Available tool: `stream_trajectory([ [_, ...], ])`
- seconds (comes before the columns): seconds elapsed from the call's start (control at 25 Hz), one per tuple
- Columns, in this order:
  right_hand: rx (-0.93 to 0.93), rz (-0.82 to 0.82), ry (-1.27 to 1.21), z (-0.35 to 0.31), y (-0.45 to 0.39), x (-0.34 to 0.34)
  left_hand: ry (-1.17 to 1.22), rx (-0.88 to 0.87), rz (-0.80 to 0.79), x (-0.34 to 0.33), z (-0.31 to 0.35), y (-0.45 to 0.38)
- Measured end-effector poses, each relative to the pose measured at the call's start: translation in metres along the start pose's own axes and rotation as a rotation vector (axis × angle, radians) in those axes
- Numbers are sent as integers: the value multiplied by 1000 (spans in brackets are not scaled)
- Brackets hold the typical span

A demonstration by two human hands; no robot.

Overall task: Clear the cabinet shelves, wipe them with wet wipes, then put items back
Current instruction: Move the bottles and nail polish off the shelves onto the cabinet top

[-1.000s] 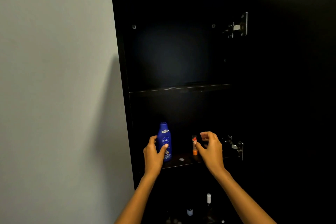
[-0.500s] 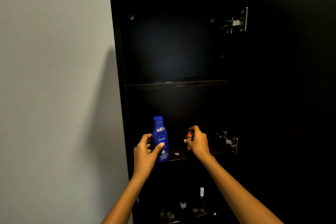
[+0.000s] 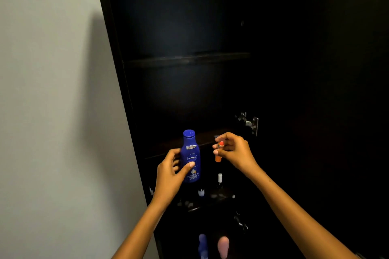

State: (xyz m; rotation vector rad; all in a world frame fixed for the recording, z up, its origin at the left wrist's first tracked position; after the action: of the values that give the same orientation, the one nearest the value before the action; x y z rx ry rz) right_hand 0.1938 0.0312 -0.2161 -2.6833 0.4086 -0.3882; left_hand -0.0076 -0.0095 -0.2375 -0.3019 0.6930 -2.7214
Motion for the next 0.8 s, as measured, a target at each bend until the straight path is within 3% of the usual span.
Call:
stream_trajectory([
  [0.16, -104, -8, 49, 62, 50, 4, 19, 94, -102, -15, -42, 38],
  [0.4, -318, 30, 208, 206, 133, 4, -22, 276, -244, -42, -132, 118],
  [0.6, -439, -1, 416, 315, 177, -9, -79, 454, -272, -56, -204, 165],
  [0.8, -507, -122, 561, 371, 184, -25, -103, 557, -272, -67, -241, 179],
])
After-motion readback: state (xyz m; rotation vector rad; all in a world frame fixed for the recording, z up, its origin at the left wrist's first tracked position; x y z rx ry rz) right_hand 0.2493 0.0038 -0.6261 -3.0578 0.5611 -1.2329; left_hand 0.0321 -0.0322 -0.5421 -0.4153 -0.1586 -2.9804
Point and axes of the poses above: each hand's wrist, its own y-axis away from the middle knuckle, its own x-axis out of the back of the hand, z = x × y, the point moved 8 cm from there along -y, towards the middle knuckle, and after that the axes turned 14 degrees about z, right-handed, at the moved point
